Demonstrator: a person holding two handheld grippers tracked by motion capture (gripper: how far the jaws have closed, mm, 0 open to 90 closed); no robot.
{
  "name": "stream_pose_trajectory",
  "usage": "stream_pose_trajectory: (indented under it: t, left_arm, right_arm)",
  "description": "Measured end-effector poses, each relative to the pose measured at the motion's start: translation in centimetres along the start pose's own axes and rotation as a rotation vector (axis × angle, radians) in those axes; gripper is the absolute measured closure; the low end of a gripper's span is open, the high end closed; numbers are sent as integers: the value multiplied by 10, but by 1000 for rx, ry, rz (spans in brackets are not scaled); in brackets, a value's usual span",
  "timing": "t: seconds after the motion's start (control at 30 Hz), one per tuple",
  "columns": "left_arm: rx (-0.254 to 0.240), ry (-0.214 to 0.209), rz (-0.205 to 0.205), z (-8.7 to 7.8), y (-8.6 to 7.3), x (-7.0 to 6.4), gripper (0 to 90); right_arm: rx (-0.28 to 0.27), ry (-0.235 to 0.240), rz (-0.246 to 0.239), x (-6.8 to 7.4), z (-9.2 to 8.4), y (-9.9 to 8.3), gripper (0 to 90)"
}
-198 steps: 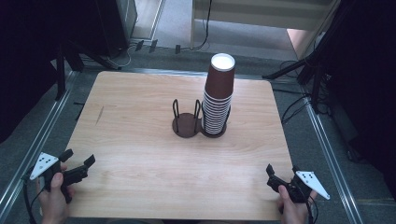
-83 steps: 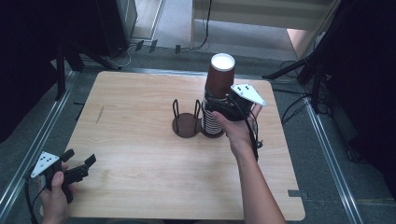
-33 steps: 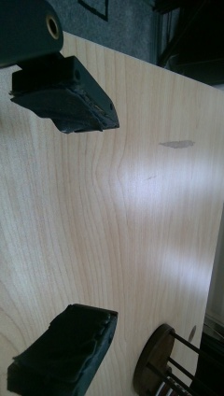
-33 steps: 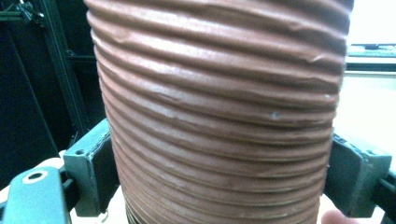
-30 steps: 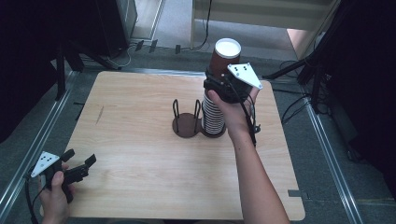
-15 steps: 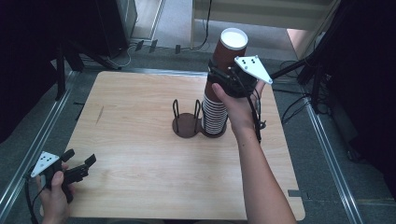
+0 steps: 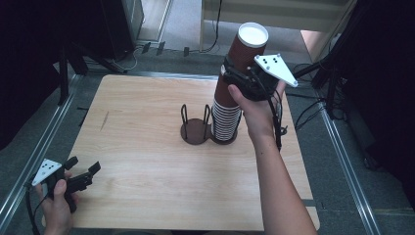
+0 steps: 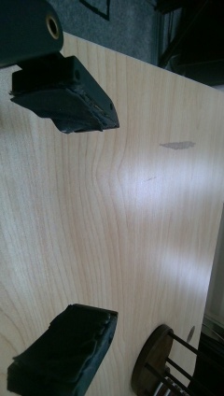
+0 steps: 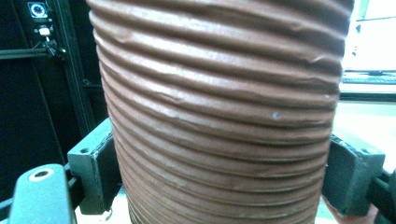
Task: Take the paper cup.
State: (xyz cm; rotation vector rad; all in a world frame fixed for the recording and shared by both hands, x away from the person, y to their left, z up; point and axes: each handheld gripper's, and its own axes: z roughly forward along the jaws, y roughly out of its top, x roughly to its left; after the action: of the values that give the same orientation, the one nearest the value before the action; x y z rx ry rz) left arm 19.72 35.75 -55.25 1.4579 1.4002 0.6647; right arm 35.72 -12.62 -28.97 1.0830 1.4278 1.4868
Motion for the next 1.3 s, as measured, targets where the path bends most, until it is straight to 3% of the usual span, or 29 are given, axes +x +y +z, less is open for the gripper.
stream_pose_trajectory:
  t: [0.3,0.47,0.93,1.07,1.3]
  left_arm:
    - [1,1,-3,0,0,0,85]
    - [-5,-19,-3,0,0,0,86]
    - [-10,9,22,-3,0,1,92]
    - [2,-17,25,-4,2,0,91]
    - [24,-11,34,1,8,-12,90]
  right_arm:
    - [-8,-24,17,-12,-16,5,151]
    - [-6,-48,43,-22,-30,1,154]
    - [18,-87,65,-51,-63,-27,157]
    - [29,-93,65,-55,-71,-35,158]
    - [49,-91,41,-53,-80,-53,157]
